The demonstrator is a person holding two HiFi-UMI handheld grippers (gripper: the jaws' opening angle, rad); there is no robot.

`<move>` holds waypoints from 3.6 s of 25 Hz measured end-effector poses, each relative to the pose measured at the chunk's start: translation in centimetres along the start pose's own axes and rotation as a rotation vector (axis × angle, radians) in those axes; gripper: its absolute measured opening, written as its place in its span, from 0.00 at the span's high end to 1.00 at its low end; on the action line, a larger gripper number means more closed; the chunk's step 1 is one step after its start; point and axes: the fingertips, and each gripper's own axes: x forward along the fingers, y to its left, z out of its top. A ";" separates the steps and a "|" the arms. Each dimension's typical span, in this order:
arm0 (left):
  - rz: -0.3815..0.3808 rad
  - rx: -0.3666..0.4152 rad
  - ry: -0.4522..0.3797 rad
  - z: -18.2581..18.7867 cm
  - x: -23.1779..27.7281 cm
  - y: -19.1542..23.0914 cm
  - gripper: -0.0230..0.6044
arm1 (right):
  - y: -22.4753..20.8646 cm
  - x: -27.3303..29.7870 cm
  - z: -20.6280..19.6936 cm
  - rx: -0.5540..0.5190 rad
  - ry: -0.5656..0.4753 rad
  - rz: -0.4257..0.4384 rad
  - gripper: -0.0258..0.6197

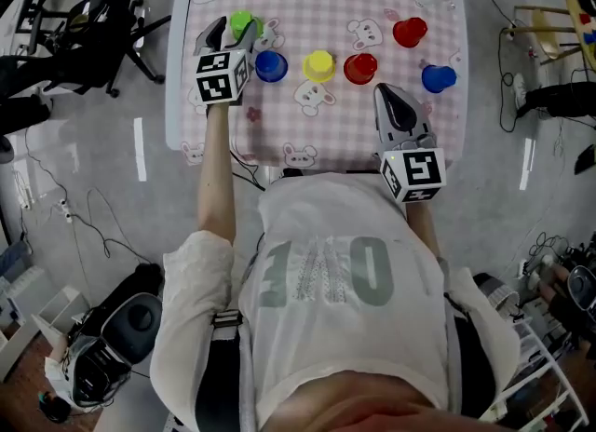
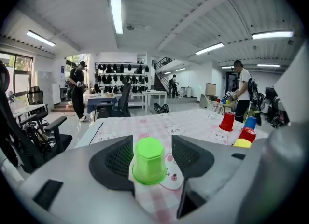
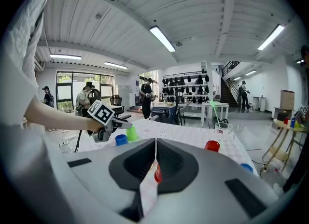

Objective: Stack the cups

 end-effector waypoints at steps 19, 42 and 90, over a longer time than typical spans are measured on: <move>-0.020 0.010 -0.040 2.1 -0.8 -0.2 0.61 | -0.7 -0.5 -0.5 0.003 0.008 -0.023 0.91; -0.223 0.026 -0.038 3.5 -8.0 -12.4 0.61 | -0.1 0.5 -0.2 -0.002 0.010 0.026 0.91; -0.300 0.128 -0.290 11.0 -11.9 -21.9 0.58 | -1.6 -1.9 -0.4 -0.002 -0.007 -0.018 0.91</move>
